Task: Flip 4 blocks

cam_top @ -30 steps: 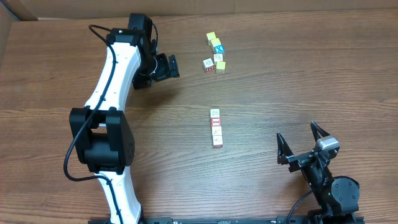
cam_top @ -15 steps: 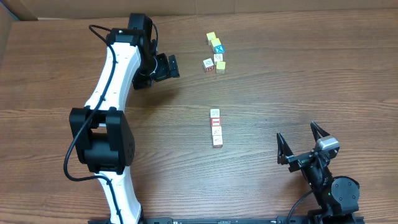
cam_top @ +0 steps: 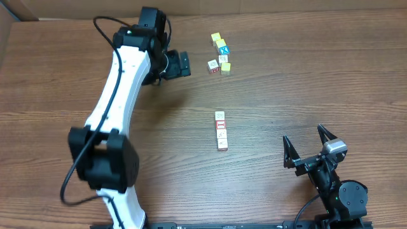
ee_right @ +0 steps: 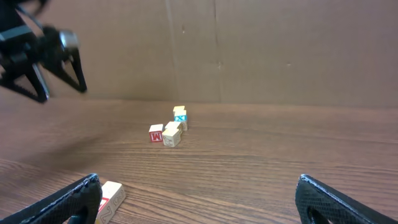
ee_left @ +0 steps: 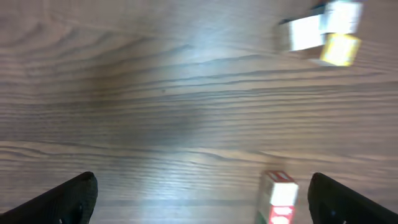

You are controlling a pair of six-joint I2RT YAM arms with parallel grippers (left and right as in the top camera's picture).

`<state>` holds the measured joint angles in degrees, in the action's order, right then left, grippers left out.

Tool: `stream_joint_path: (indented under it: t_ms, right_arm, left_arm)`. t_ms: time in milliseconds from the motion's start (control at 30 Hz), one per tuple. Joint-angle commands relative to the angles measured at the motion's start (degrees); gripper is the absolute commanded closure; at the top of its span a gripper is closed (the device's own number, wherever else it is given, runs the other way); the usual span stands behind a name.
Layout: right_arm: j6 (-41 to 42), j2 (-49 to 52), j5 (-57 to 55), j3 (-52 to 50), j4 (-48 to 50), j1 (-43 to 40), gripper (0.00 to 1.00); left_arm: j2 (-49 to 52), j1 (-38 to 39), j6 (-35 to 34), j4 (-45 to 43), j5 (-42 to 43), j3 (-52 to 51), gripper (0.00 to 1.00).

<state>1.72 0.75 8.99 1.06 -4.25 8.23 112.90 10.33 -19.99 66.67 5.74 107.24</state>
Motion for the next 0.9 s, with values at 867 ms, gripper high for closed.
stream_joint_path:
  t_ms: [867]
  right_arm:
    - [0.4, -0.3, 0.1, -0.6, 0.3, -0.4, 0.0]
  left_arm:
    - [-37.2, 2.8, 2.0, 20.3, -13.2, 0.7, 0.0]
